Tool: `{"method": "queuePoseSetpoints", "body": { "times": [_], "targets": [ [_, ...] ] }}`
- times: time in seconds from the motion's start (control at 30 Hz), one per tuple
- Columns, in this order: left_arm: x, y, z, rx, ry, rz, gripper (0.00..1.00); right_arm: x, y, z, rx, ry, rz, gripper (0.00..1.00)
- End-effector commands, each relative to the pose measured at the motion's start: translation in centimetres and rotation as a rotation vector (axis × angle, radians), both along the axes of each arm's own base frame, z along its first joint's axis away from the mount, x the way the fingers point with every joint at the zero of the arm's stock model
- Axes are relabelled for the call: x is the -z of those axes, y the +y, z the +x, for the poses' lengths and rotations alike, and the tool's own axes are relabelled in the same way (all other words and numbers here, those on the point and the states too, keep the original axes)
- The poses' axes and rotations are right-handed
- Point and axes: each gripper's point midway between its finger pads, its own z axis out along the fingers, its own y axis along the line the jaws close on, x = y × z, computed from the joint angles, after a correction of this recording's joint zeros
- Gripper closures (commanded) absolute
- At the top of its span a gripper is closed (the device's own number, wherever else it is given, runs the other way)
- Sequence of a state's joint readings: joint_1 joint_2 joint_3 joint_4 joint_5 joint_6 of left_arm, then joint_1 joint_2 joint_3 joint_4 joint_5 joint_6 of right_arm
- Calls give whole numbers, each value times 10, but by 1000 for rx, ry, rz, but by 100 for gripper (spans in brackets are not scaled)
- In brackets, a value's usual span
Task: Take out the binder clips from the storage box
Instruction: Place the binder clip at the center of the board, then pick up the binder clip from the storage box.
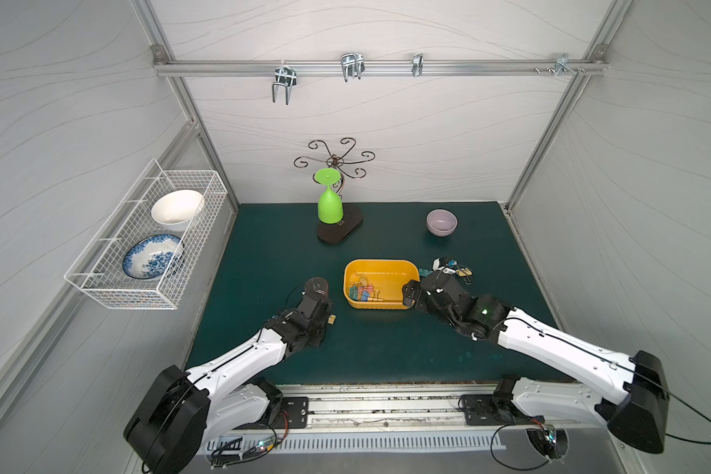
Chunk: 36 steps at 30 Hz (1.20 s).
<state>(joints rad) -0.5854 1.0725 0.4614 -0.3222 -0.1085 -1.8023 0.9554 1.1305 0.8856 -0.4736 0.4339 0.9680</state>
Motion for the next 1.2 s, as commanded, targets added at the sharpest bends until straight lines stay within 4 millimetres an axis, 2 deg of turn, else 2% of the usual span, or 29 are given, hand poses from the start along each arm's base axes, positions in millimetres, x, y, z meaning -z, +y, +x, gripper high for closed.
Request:
{"method": "queuePoseSetpoints", "body": {
  "times": [0.0, 0.1, 0.17, 0.3, 0.37, 0.47, 0.57, 0.7, 0.8, 0.93, 1.07, 1.17],
  "targets": [
    [0, -3, -23, 61, 56, -16, 69, 4, -4, 0, -1, -4, -40, 3],
    [-15, 2, -30, 97, 21, 0, 60, 3, -6, 1, -3, -10, -47, 3],
    [-23, 13, -34, 99, -4, 41, 51, 1, -7, 2, -4, -20, -51, 2],
    [-41, 23, -29, 163, -108, 115, 47, -5, -9, 5, -22, -46, -57, 2],
    [-60, 16, -15, 263, -206, 165, 48, -9, -9, 6, -44, -63, -60, 2],
    [-92, -4, 6, 448, -325, 241, 53, -12, -6, 7, -105, -76, -54, 1],
    [-109, -27, 24, 604, -347, 298, 56, -12, -5, 7, -134, -62, -22, 1],
    [-110, -73, 50, 855, -326, 308, 59, -10, 1, 4, -192, -35, 28, 1],
    [-103, -91, 69, 979, -254, 352, 59, -8, 10, 0, -254, -20, 48, 1],
    [-93, -90, 99, 1029, -127, 462, 61, -2, 14, -3, -276, 14, 40, 1],
    [-89, -93, 122, 1079, -90, 464, 63, 1, 16, -3, -279, 24, 43, 1],
    [-80, -88, 136, 1090, -46, 461, 64, 4, 17, -2, -278, 30, 42, 1]
  ]
}}
